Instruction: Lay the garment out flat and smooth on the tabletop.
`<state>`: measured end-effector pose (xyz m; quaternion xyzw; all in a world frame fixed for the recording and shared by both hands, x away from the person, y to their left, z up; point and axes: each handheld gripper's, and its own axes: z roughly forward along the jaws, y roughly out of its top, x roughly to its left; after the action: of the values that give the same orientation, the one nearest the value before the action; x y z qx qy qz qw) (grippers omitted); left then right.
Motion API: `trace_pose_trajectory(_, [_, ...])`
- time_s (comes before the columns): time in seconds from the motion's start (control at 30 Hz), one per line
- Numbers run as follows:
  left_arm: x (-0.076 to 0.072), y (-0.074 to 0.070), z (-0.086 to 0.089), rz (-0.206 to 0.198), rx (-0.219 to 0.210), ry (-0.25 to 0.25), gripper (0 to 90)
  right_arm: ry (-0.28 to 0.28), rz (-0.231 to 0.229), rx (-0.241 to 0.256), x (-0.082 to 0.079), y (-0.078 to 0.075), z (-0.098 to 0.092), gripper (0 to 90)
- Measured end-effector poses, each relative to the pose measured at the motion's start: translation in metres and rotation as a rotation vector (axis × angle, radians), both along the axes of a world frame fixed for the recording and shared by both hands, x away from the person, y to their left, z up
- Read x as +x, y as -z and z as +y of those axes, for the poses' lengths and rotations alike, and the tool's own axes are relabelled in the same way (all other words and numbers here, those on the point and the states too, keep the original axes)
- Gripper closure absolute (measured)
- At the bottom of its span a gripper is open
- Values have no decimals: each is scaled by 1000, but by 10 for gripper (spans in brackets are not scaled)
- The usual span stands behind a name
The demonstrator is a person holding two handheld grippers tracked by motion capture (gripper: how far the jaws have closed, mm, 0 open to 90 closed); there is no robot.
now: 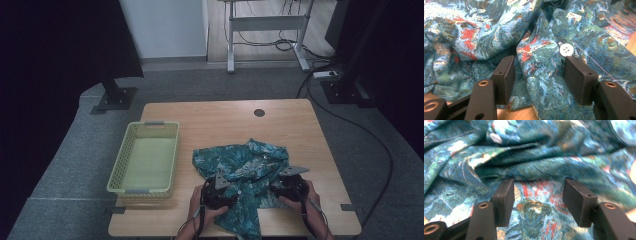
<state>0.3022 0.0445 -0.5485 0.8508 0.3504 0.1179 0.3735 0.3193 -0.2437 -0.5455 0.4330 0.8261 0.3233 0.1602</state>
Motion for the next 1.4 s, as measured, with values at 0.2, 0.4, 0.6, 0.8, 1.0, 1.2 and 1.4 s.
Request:
trace_pose_trajectory(0.2, [-1,1,1,-10,-11,-7,424,78,2,-6,-25,-7,-23,401])
trace_pose_trajectory(0.4, [-1,1,1,-6,-6,-5,425,117,27,9,-35,0,-38,401])
trace_pose_trajectory(0.6, [2,0,3,14,-18,11,432,77,11,6,-35,-1,-30,756])
trace_pose_trajectory(0.8, [3,-1,7,24,-24,21,433,44,17,-24,-36,-4,-30,884])
trace_pose_trajectory(1.0, [5,-1,11,43,-33,30,439,57,-17,-39,-38,-16,-41,885])
trace_pose_trajectory(1.2, [5,-3,14,41,-5,31,446,78,-58,-77,-33,-30,-60,885])
trace_pose_trajectory(1.4, [7,-3,19,51,-13,29,450,173,-57,-67,-21,-37,-91,885])
